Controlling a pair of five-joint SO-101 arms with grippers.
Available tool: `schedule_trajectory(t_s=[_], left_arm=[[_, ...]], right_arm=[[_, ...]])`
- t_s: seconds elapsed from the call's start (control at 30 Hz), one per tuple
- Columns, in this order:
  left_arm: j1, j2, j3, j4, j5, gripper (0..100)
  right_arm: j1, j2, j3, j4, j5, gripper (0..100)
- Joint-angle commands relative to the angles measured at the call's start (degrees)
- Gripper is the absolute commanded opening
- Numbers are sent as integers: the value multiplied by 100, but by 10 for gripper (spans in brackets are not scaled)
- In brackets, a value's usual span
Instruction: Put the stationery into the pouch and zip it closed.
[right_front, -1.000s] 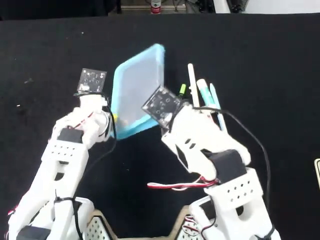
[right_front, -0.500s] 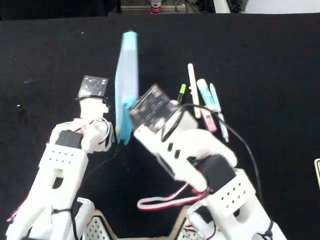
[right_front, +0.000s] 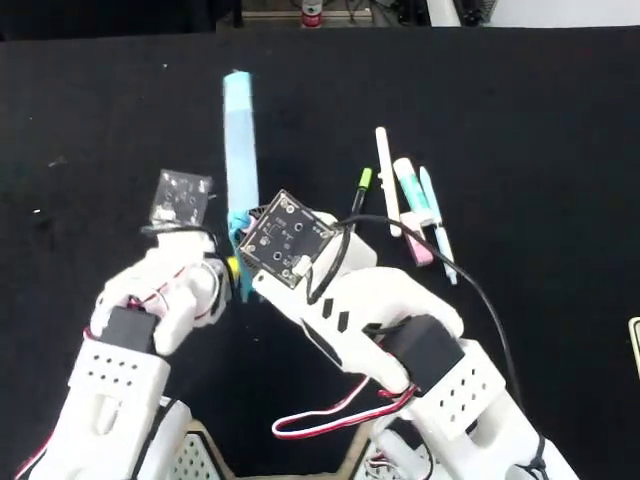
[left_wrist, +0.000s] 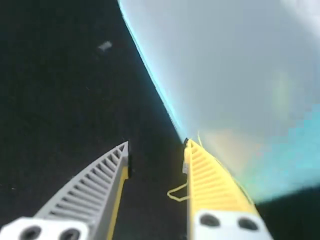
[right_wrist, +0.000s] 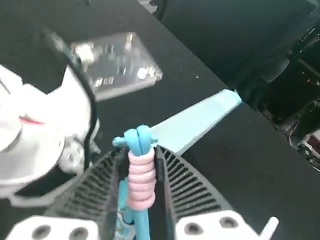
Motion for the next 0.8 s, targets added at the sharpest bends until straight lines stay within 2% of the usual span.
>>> schedule_trajectory(t_s=[0.0, 0.17, 0.23, 0.33, 0.47, 0.6, 0.77], left_arm=[[259, -325, 215, -9, -35, 183], [215, -598, 382, -9, 0, 183], [180, -712, 374, 9, 246, 183], [-233, -958, 286, 18, 422, 183], [-840, -1424, 224, 79, 237, 183], [-1015, -1978, -48, 738, -185, 182], [-998, -2532, -198, 1275, -325, 182]], right_arm=[[-53, -127, -312, -114, -9, 11], [-53, -101, -602, -88, -26, 11], [-53, -101, -602, -53, -26, 11], [-53, -101, -532, 316, 0, 11], [-62, -136, -479, 686, 9, 11], [-202, -136, -479, 888, 9, 11], [-510, -127, -602, 686, 18, 11]])
